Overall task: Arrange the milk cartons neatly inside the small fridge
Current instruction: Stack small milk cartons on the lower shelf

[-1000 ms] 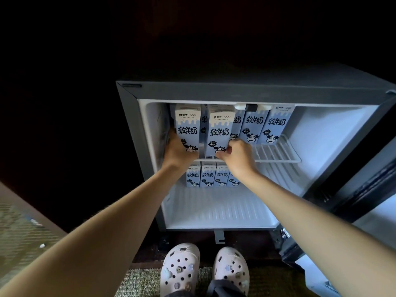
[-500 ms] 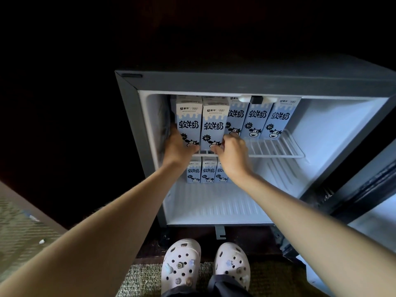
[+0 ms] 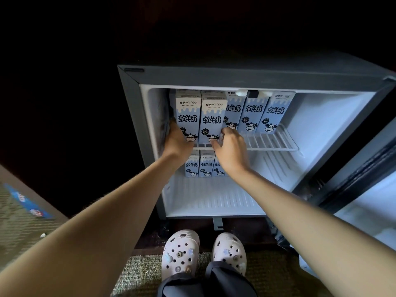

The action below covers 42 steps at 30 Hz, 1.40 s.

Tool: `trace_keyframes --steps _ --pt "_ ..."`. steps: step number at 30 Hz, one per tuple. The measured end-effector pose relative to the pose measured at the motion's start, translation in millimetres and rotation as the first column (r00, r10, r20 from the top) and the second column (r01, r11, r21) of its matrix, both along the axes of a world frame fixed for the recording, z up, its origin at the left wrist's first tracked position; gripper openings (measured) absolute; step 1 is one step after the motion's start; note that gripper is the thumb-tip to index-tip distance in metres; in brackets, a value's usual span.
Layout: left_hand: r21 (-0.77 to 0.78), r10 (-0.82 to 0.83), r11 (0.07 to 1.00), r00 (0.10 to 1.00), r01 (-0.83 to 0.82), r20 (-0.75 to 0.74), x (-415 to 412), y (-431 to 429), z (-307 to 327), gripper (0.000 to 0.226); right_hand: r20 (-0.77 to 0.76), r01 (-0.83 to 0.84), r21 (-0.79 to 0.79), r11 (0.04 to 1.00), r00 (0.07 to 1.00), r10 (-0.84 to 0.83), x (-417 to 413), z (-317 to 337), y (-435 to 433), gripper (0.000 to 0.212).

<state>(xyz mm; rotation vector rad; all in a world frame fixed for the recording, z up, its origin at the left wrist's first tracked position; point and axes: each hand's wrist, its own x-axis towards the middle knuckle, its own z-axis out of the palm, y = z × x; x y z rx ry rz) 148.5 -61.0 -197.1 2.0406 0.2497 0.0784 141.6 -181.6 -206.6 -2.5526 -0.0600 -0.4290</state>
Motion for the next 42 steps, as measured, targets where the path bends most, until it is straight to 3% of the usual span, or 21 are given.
trace_keyframes --steps 10,13,16,19,23,32,37,42 --pt "0.065 0.053 0.996 0.998 -0.055 0.031 -110.1 -31.7 64.9 0.047 0.017 0.023 0.116 0.993 1.0 -0.025 -105.7 60.5 -17.3 0.025" --pt "0.058 -0.004 0.998 0.999 0.001 0.044 -154.9 -52.7 83.1 0.035 0.008 0.027 0.122 0.992 1.0 -0.028 -156.6 82.9 -32.2 0.026" --pt "0.15 -0.154 0.978 0.987 0.146 0.041 -197.8 -74.0 99.2 0.025 -0.018 0.082 0.151 0.985 0.997 -0.08 -212.5 98.9 -58.9 0.025" --pt "0.265 -0.314 0.919 0.948 0.292 0.044 -243.2 -102.4 110.5 0.017 -0.042 0.171 0.163 0.972 0.985 -0.166 -270.2 101.8 -93.0 0.025" --pt "0.347 -0.46 0.84 0.887 0.417 0.047 -302.3 -147.0 109.3 0.024 -0.083 0.324 0.106 0.94 0.945 -0.317 -345.4 90.2 -143.8 0.025" --pt "0.38 -0.744 0.561 0.649 0.735 -0.158 -441.3 -252.8 46.3 0.03 -0.247 0.553 0.01 0.833 0.809 -0.534 -504.9 23.3 -224.9 0.021" --pt "0.344 -0.8 0.402 0.509 0.848 -0.319 -497.7 -284.5 -4.6 0.025 -0.547 0.55 -0.041 0.834 0.686 -0.48 -568.8 -50.6 -248.9 0.019" --pt "0.355 -0.759 0.299 0.446 0.886 -0.473 -522.2 -302.2 -42.5 0.026 -0.691 0.471 -0.141 0.871 0.583 -0.427 -601.6 -112.8 -255.8 0.023"
